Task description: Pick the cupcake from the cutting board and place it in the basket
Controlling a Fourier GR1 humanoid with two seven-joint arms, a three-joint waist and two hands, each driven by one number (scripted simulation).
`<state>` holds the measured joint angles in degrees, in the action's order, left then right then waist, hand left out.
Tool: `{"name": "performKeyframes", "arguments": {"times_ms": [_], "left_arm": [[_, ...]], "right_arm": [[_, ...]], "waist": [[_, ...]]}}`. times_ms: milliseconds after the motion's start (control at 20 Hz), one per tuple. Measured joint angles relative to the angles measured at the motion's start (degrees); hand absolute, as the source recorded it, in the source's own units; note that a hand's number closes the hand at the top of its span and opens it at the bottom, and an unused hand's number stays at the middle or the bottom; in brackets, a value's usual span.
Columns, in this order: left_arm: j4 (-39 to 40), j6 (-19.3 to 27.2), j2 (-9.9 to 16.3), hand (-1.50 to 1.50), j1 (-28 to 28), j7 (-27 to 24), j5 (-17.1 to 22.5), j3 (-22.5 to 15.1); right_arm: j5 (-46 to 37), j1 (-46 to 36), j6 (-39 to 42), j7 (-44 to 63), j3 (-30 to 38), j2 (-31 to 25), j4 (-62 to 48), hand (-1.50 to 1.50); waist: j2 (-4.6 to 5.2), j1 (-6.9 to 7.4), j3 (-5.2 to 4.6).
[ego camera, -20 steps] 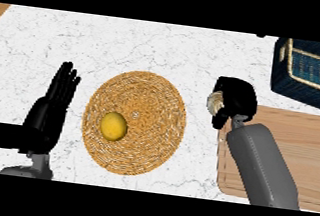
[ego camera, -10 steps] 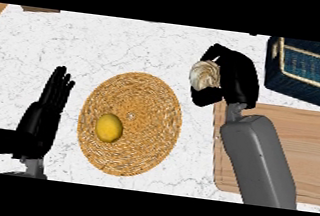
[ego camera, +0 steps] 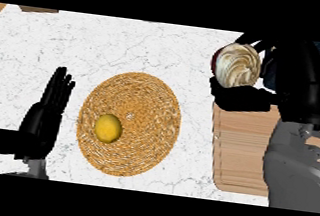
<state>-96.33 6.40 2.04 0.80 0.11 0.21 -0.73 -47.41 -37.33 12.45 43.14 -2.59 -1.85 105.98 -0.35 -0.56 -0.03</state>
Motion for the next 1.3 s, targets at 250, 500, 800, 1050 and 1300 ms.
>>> {"name": "performKeyframes", "arguments": {"times_ms": [250, 500, 800, 1050, 1300], "left_arm": [[-0.23, -0.86, 0.55, 0.00, -0.45, 0.44, 0.99, 0.76], [-0.36, -0.78, 0.78, 0.00, -1.04, 0.99, 0.65, 0.82], [1.18, -0.58, 0.83, 0.00, -3.71, 1.60, 0.66, 1.43], [-0.62, -0.49, 0.35, 0.00, -2.04, 2.02, 0.17, 0.47], [-0.53, -0.96, 0.65, 0.00, -2.31, 1.88, 0.68, 1.11]], "right_arm": [[0.19, -0.39, 3.96, 4.73, 3.74, -3.38, 2.99, 1.50], [-1.30, -1.56, 7.19, 4.36, 6.44, -9.53, 0.59, 1.50], [0.88, -1.24, 6.48, -1.45, 13.06, -15.66, -4.75, 1.50], [2.66, -0.91, 3.50, -7.56, 17.71, -19.60, -11.43, 1.50], [3.56, 0.28, 1.10, -14.40, 20.60, -23.81, -18.36, 1.50]], "waist": [[0.18, 0.33, 0.01], [0.28, 0.54, 0.02], [0.37, 0.62, 0.03], [0.37, 0.81, 0.02], [0.40, 0.83, 0.03]]}}
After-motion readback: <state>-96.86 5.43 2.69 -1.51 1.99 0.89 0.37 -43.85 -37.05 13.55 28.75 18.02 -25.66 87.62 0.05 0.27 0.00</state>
